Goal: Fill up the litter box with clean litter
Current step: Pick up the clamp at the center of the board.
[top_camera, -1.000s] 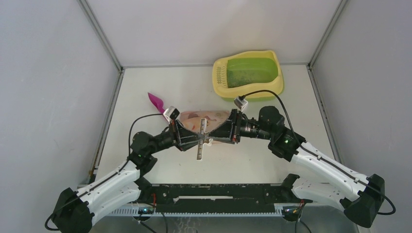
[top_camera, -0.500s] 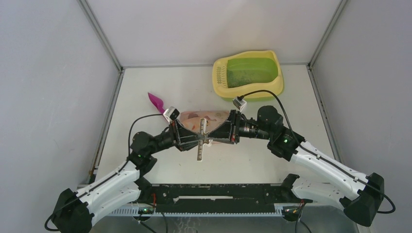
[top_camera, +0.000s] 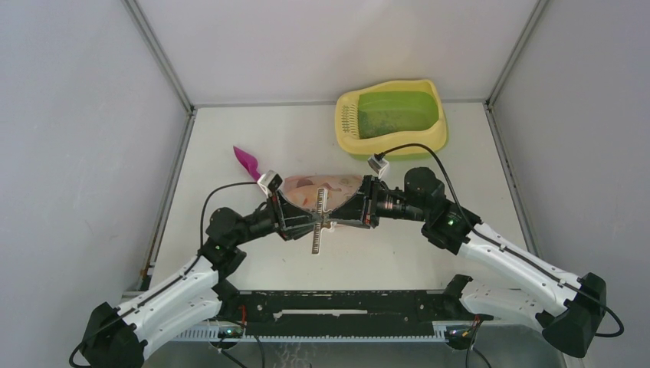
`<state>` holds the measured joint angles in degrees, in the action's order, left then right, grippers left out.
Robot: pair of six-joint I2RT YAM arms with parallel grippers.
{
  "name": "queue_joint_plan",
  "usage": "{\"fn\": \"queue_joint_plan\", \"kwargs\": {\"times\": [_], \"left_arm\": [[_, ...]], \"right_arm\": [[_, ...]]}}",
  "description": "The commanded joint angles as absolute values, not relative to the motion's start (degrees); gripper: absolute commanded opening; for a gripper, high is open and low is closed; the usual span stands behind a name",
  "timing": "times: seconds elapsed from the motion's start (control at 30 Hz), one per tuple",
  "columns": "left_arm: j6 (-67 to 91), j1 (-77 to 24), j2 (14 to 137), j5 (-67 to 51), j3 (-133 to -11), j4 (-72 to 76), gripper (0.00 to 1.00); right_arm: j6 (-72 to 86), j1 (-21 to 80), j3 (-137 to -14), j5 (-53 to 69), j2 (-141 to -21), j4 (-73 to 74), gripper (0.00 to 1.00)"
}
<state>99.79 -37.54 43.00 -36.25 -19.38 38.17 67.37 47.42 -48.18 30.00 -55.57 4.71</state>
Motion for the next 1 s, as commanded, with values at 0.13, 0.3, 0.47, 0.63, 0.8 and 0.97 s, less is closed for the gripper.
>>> {"fn": "queue_joint_plan", "kwargs": {"times": [0.13,0.3,0.47,0.63,0.8,0.97], "left_arm": [[97.4,-37.8,42.1,-35.6,-20.2,37.6,0.15],[96.3,-37.7,41.1,-34.5,-20.2,34.4,0.11],[94.9,-37.7,39.6,-33.3,-20.5,30.6,0.10],[94.2,-37.7,38.7,-32.7,-20.8,28.2,0.09],[93.6,-37.7,37.6,-32.0,-20.8,26.1,0.08],[93.4,-37.7,37.3,-31.8,-20.7,25.6,0.07]], "right_arm": [[66.4,48.2,-50.7,29.2,-55.9,4.2,0.09],[66.0,48.5,-50.7,28.4,-55.8,5.7,0.18],[64.0,49.0,-52.3,26.6,-56.0,9.9,0.25],[63.5,49.4,-53.3,25.8,-56.5,11.2,0.27],[63.5,49.8,-53.3,25.3,-56.7,11.5,0.33],[63.4,50.0,-53.3,24.8,-56.9,11.8,0.38]]}}
